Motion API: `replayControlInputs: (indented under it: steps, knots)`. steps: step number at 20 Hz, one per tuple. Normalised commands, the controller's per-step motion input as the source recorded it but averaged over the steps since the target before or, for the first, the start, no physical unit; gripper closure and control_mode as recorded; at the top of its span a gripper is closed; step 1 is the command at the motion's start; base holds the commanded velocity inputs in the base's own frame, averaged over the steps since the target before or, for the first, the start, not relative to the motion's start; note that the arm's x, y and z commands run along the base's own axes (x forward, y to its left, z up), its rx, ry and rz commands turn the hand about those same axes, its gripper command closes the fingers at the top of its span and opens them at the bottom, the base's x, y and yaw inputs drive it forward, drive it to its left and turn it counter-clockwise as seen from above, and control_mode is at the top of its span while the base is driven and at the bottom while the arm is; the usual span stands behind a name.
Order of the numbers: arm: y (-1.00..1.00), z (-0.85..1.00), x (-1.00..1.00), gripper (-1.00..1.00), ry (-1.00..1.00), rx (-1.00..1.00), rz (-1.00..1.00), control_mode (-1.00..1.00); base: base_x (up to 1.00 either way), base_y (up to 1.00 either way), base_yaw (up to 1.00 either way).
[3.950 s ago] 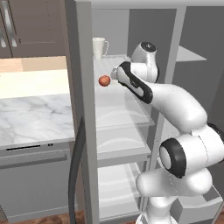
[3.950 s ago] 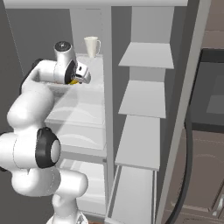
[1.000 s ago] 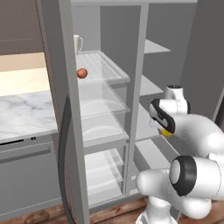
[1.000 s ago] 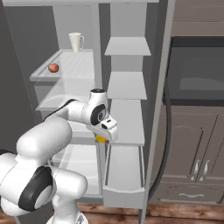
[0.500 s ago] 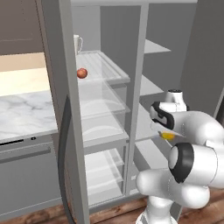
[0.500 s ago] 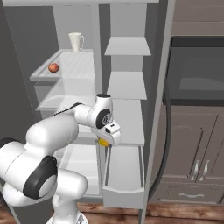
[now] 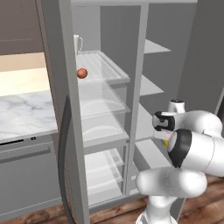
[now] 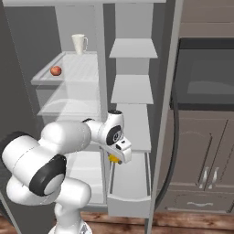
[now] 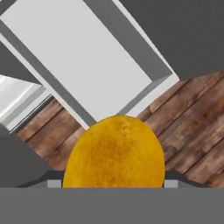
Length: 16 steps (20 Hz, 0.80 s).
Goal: Take the peach and mango from the fridge shelf and place them in the freezer drawer to begin freezing them.
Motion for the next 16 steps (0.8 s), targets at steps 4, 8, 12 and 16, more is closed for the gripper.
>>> replayControlInputs:
  steps: [4, 8, 12, 16]
  knots:
    - [-0.09, -0.43, 0.08, 1.00, 0.01, 0.00, 0.00, -1.00, 0.00, 0.00, 0.00]
    - [-0.03, -0.46, 0.17, 1.00, 0.00, 0.00, 0.00, -1.00, 0.00, 0.00, 0.00]
    - [-0.09, -0.43, 0.13, 1.00, 0.00, 0.00, 0.00, -1.00, 0.00, 0.00, 0.00]
    - [-0.04, -0.39, 0.10, 1.00, 0.00, 0.00, 0.00, -1.00, 0.00, 0.00, 0.00]
